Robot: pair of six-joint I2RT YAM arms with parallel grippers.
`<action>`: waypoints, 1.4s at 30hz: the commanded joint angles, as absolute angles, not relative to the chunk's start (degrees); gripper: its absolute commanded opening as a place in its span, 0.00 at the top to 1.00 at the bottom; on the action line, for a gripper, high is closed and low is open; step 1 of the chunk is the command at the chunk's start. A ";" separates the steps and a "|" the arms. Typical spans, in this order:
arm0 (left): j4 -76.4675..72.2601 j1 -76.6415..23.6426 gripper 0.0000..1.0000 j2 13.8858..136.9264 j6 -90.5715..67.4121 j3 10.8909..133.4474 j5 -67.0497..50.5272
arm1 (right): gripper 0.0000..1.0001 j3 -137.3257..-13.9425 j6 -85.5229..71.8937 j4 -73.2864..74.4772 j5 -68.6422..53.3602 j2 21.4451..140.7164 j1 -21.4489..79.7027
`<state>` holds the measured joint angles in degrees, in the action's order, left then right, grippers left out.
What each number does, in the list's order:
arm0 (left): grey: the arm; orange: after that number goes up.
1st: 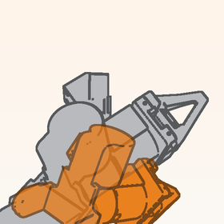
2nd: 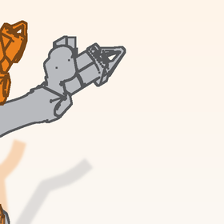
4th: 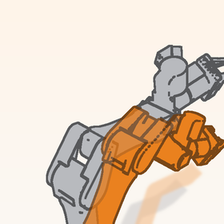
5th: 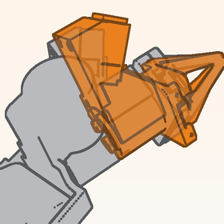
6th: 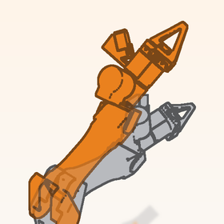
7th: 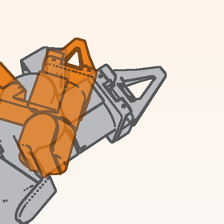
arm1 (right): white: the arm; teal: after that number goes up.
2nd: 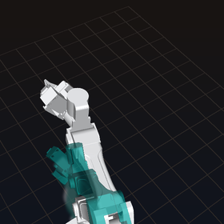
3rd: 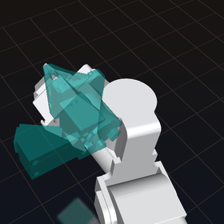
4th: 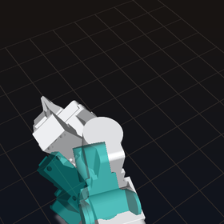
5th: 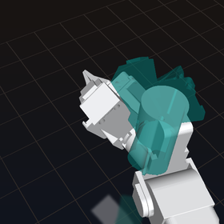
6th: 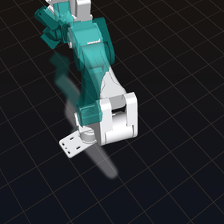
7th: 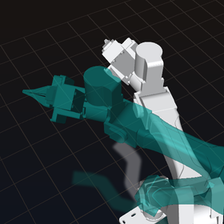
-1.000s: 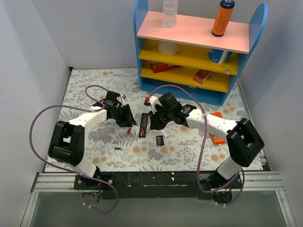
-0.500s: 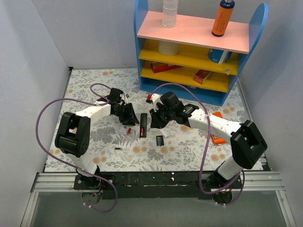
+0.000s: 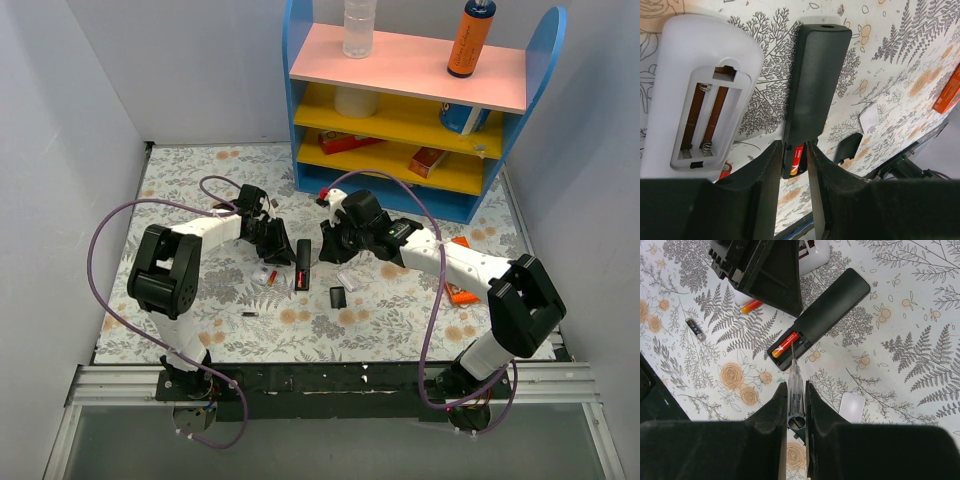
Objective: Unload the batteries from the remote control
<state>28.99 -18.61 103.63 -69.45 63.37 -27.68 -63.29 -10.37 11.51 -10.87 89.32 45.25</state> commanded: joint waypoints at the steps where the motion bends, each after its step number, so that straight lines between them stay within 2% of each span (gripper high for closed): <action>1: 27.60 -18.90 0.74 103.88 -69.08 63.46 -30.06 | 0.99 -63.20 -11.69 7.56 -9.58 89.30 44.74; 21: 26.10 -19.60 0.78 105.29 -70.05 61.08 -33.92 | 0.99 -57.92 -12.66 3.43 -11.42 88.77 44.30; 31: 26.89 -19.69 0.79 106.52 -70.05 60.64 -34.02 | 0.99 -50.98 -12.83 -5.62 -13.79 88.07 43.68; 42: 27.25 -19.78 0.85 107.14 -70.22 60.47 -34.45 | 0.99 -47.99 -14.94 -9.40 -13.97 86.14 42.10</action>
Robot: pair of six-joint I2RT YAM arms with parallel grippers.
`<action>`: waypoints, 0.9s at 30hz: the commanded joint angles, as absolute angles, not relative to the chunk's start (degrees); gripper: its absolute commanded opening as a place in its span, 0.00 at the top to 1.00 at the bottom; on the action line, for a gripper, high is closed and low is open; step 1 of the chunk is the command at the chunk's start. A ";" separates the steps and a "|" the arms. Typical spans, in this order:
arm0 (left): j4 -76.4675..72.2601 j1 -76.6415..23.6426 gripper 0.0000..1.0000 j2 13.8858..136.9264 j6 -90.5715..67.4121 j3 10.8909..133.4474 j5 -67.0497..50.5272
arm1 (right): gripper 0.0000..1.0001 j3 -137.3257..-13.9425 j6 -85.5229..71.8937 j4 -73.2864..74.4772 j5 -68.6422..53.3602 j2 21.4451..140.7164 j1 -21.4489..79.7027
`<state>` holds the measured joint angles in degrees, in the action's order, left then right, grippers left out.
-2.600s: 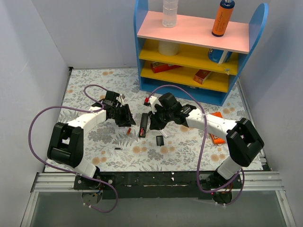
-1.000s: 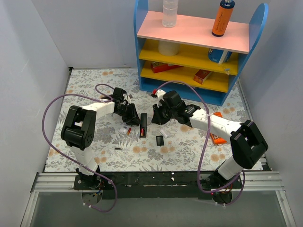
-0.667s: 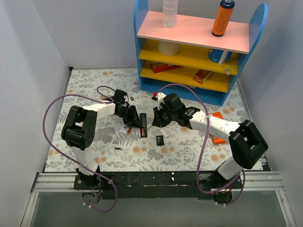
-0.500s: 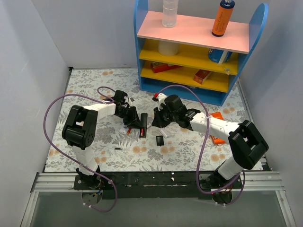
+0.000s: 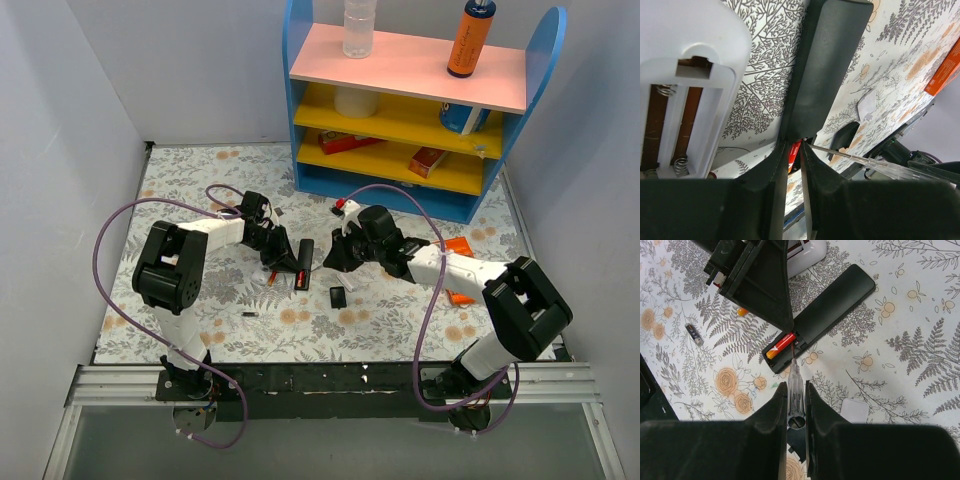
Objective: Unload the batteries from the remote control
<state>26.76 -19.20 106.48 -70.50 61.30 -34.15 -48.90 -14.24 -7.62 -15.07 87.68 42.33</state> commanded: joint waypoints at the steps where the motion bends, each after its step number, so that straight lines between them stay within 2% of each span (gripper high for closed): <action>1: 27.25 -19.78 0.86 107.14 -70.22 60.38 -34.63 | 0.99 -47.73 -15.38 -10.27 -13.97 85.96 42.19; 18: 27.33 -19.95 0.99 107.84 -70.31 59.94 -35.60 | 0.99 -37.45 -26.10 -22.05 -15.29 85.78 40.26; 22: 27.33 -19.95 1.00 107.84 -70.31 59.77 -35.51 | 0.99 -34.55 -28.82 -29.42 -18.80 85.96 38.85; 27: 27.42 -19.95 1.00 107.40 -70.31 59.76 -35.25 | 0.99 -34.01 -28.40 -29.62 -19.51 86.22 37.88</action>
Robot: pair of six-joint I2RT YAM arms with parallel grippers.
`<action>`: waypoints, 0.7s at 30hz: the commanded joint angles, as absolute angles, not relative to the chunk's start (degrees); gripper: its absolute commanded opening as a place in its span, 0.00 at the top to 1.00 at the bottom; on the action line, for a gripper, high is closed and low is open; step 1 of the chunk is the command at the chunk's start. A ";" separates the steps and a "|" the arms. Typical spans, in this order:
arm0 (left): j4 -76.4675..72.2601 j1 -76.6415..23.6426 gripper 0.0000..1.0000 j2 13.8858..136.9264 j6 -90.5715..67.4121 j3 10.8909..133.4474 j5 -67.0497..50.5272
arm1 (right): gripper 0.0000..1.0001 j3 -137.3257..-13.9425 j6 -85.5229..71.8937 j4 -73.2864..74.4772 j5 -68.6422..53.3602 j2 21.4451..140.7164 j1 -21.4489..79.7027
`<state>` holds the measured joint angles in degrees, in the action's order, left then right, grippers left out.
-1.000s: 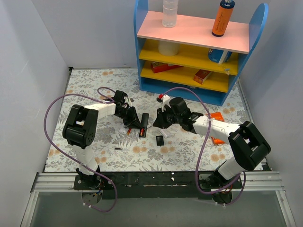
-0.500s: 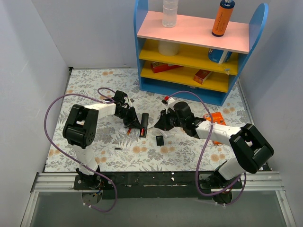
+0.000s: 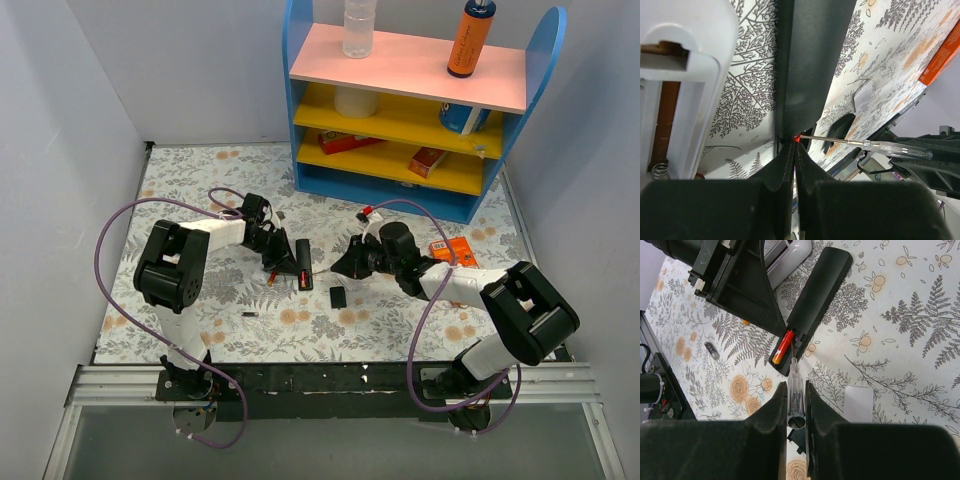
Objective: Unload the batteries from the remote control
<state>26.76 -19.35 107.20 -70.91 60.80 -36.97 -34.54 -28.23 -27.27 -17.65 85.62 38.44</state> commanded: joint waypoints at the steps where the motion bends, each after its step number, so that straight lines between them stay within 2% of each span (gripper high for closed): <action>1: 27.42 -19.95 1.00 107.23 -70.23 60.03 -35.07 | 0.99 -34.27 -27.87 -29.10 -19.51 86.05 37.88; 5: 27.51 -19.95 1.00 106.52 -70.31 61.17 -34.63 | 0.99 -36.38 -24.00 -23.75 -19.33 85.78 37.27; 21: 29.88 -19.95 0.97 106.96 -71.10 66.62 -30.94 | 0.99 -38.85 -21.80 -20.13 -21.71 86.92 36.56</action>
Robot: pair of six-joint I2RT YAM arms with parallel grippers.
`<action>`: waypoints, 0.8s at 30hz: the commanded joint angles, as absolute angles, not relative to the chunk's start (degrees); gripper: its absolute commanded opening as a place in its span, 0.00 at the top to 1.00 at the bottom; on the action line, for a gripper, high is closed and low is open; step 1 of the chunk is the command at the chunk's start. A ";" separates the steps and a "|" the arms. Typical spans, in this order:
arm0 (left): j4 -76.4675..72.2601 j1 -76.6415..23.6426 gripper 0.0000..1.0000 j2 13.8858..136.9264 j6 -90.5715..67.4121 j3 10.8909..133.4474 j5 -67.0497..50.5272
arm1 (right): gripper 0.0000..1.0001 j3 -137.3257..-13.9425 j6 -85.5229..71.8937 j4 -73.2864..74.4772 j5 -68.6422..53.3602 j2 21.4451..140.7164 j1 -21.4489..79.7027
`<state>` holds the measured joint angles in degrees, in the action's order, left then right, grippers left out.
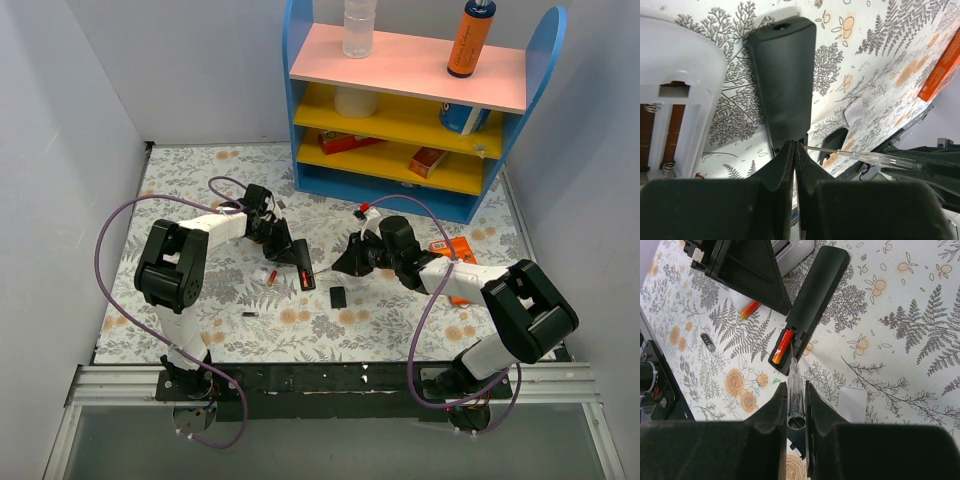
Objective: Unload the batteries from the remote control
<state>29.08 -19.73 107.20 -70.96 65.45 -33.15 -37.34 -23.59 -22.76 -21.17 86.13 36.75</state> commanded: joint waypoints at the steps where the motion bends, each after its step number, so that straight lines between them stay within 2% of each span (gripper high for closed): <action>1: 29.88 -19.95 0.98 107.22 -71.10 66.36 -30.76 | 0.99 -38.85 -21.71 -20.04 -21.71 86.92 36.56; 9: 29.53 -19.95 0.96 107.40 -71.28 64.16 -29.53 | 0.99 -38.67 -21.80 -20.30 -21.36 87.10 36.56; 14: 29.79 -19.95 0.88 106.17 -71.10 63.28 -28.74 | 0.99 -38.67 -22.15 -20.39 -21.09 86.92 36.56; 18: 29.53 -20.04 0.84 106.08 -71.10 62.58 -29.27 | 0.99 -38.58 -22.41 -20.65 -21.09 86.84 36.56; 24: 28.22 -20.57 0.85 106.35 -71.89 61.18 -30.93 | 0.99 -38.67 -23.46 -21.88 -22.06 87.27 36.56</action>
<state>28.84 -19.73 107.68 -71.61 63.16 -30.35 -37.41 -23.64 -22.63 -21.30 86.24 36.71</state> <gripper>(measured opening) 0.154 0.179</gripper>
